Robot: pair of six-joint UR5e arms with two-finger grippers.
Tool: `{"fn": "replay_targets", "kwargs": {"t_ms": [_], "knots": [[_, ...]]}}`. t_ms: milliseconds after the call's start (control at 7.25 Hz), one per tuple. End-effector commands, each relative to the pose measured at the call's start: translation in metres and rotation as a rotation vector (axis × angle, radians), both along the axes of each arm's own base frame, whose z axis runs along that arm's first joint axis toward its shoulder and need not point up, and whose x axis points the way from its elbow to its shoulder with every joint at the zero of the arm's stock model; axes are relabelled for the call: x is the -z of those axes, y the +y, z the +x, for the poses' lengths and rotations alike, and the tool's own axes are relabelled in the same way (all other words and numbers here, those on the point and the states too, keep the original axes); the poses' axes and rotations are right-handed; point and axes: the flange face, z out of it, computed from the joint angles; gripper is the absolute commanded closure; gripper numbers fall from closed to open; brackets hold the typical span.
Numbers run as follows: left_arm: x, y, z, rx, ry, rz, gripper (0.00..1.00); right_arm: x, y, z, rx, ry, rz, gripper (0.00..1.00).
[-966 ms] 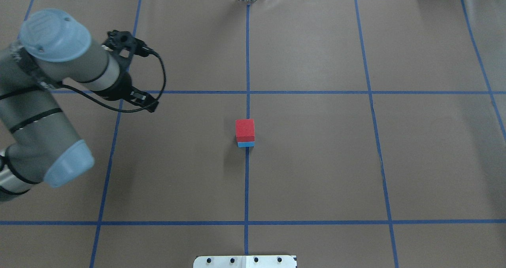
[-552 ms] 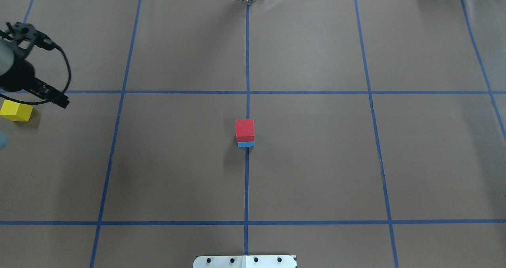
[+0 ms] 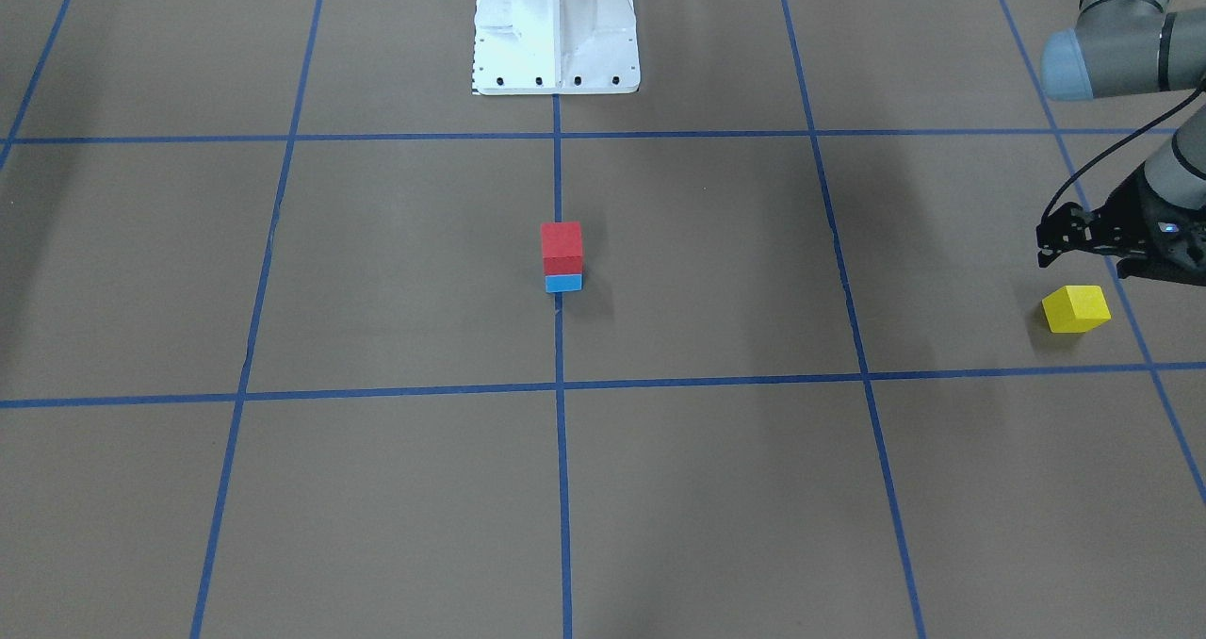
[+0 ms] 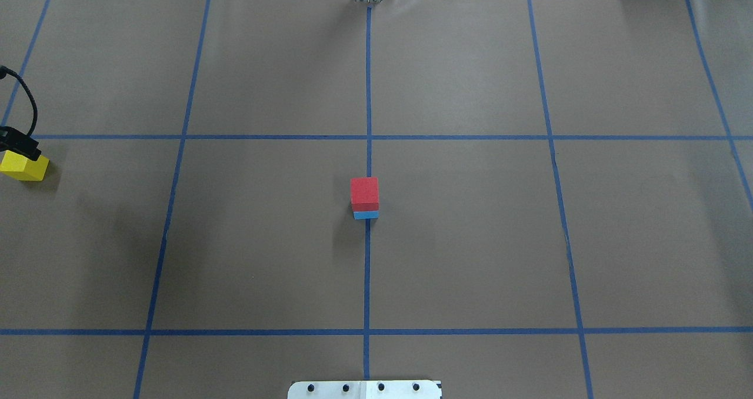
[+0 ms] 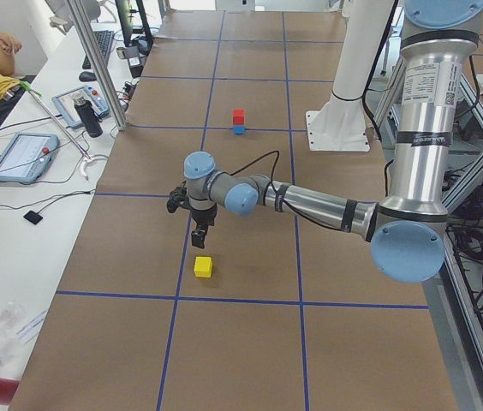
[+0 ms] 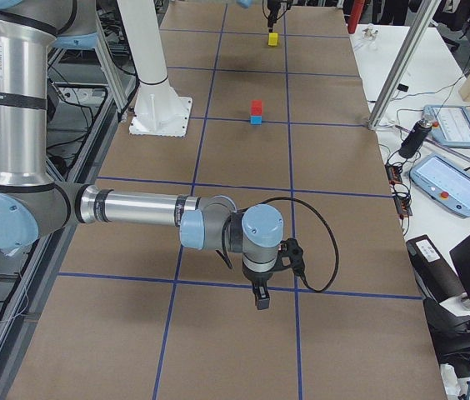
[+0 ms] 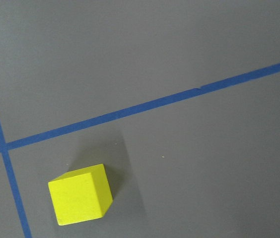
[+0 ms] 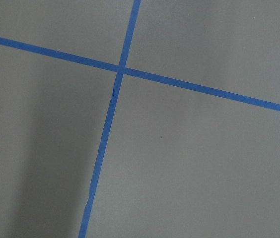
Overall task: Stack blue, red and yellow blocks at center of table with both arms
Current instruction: 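Lower the left gripper onto the yellow cube and grasp it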
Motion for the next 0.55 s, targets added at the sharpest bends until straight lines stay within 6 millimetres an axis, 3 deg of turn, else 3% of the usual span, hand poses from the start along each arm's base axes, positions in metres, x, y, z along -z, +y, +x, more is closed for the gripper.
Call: {"fn": "replay_targets", "kwargs": {"t_ms": [0, 414], "knots": [[-0.05, -0.002, 0.002, 0.013, 0.009, 0.003, 0.0, 0.0, 0.0, 0.0, 0.0, 0.0, 0.001, 0.01], [-0.063, -0.005, 0.005, 0.01, 0.0, -0.017, 0.0, 0.001, -0.001, 0.0, 0.001, 0.0, 0.008, 0.01]]}}
